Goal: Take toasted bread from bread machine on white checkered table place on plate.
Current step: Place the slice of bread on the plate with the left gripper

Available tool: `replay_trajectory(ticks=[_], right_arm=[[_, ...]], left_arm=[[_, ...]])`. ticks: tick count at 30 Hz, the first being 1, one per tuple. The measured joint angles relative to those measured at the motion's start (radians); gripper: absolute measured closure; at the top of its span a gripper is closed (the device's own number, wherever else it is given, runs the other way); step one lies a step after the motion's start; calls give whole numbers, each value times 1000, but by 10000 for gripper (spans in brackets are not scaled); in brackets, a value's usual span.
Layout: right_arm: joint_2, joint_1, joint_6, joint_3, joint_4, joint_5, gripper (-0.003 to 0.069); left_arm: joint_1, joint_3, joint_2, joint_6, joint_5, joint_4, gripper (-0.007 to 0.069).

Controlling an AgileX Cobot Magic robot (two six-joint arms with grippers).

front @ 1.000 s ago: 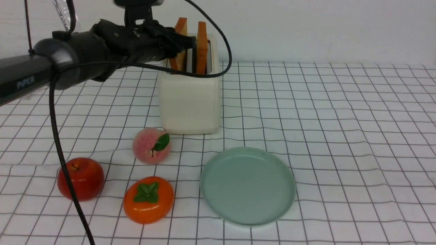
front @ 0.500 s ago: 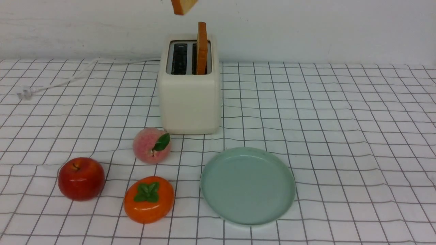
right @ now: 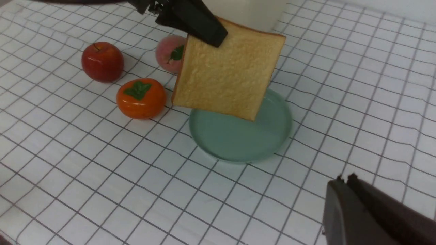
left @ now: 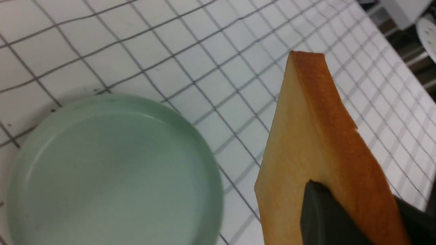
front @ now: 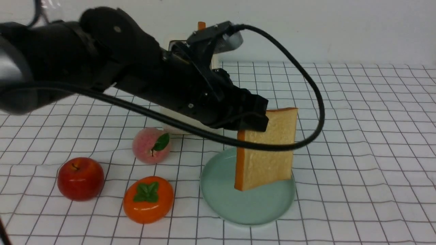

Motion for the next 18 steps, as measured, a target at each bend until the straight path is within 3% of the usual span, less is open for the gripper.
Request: replay_trajectory(ticks=[18], right_arm=[[-25, 0, 42, 122, -10, 20, 659]], left_arm=[[2, 2, 219, 0, -97, -40, 500]])
